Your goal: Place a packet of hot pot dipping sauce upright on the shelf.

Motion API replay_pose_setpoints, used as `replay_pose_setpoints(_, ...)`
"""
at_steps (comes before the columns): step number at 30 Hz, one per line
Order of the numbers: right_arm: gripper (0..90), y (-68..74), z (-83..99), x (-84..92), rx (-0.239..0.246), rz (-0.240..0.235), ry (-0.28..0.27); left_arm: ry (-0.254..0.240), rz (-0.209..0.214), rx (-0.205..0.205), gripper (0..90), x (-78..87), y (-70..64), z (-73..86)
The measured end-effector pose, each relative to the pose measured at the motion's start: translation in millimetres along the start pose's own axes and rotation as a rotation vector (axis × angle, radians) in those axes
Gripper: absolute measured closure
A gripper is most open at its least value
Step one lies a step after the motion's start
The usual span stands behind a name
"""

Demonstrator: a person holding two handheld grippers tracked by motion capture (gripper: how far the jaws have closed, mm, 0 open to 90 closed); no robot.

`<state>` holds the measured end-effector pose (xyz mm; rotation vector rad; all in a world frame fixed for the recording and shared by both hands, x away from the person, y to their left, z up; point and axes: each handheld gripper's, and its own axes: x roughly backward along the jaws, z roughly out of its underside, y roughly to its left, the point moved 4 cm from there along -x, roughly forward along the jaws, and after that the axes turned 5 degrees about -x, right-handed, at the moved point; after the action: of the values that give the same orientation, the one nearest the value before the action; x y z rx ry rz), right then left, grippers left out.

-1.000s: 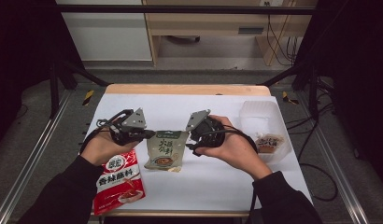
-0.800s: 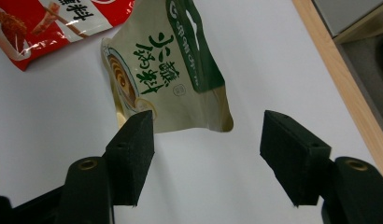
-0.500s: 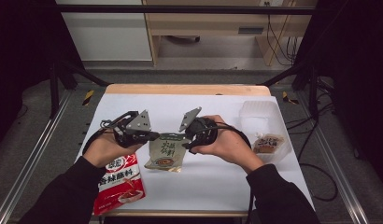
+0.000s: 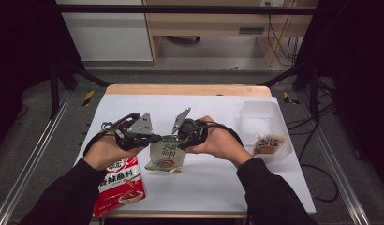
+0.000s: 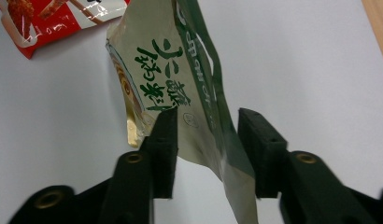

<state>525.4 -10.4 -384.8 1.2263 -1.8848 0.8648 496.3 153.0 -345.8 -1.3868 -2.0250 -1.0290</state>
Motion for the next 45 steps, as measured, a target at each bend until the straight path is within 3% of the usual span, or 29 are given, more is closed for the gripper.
replay_pose_setpoints(2, 65.6, 0.1, -0.2, -1.4, 0.005, -0.001, 0.005, -0.003, 0.001, 0.001, 90.0, 0.3, -0.2, -0.1)
replay_pose_setpoints(3, 73.4, -0.2, -0.3, -2.5, 0.015, -0.011, 0.015, -0.005, 0.001, 0.002, 90.0, 0.9, -0.5, -0.1)
replay_pose_setpoints(6, 83.4, 0.1, -0.4, -3.6, 0.016, -0.008, 0.014, -0.003, 0.000, 0.002, 90.0, 1.4, -0.6, 0.4)
replay_pose_setpoints(11, 90.0, 0.8, -0.9, -3.5, 0.002, -0.018, 0.013, -0.014, -0.005, 0.023, 87.0, -0.1, 0.8, 3.4)
replay_pose_setpoints(16, 90.0, -0.4, -0.8, -2.9, 0.013, -0.014, 0.027, -0.031, -0.028, 0.033, 62.2, -0.6, 1.7, 5.8)
replay_pose_setpoints(20, 90.0, -2.5, -0.5, -0.7, -0.007, -0.017, 0.025, -0.039, -0.052, 0.052, 42.8, -3.6, 2.4, 10.6)
replay_pose_setpoints(21, 90.0, -3.2, -0.5, 0.2, -0.008, -0.014, 0.024, -0.034, -0.054, 0.056, 42.8, -4.4, 2.8, 12.7)
replay_pose_setpoints(23, 90.0, -4.8, -0.3, 2.8, -0.011, -0.016, 0.029, -0.012, -0.055, 0.078, 31.1, -7.9, 3.8, 19.9)
replay_pose_setpoints(27, 90.0, -7.0, -1.0, 7.9, -0.016, -0.021, 0.023, 0.013, -0.055, 0.111, 20.3, -10.9, 5.7, 29.0)
replay_pose_setpoints(38, 90.0, -12.9, 0.4, 25.6, 0.032, -0.018, 0.044, 0.054, -0.057, 0.155, 14.6, -15.3, 7.9, 48.4)
replay_pose_setpoints(45, 90.0, -30.2, 6.5, 49.3, 0.041, 0.016, 0.067, 0.096, -0.046, 0.194, 11.5, -22.6, 4.0, 71.1)
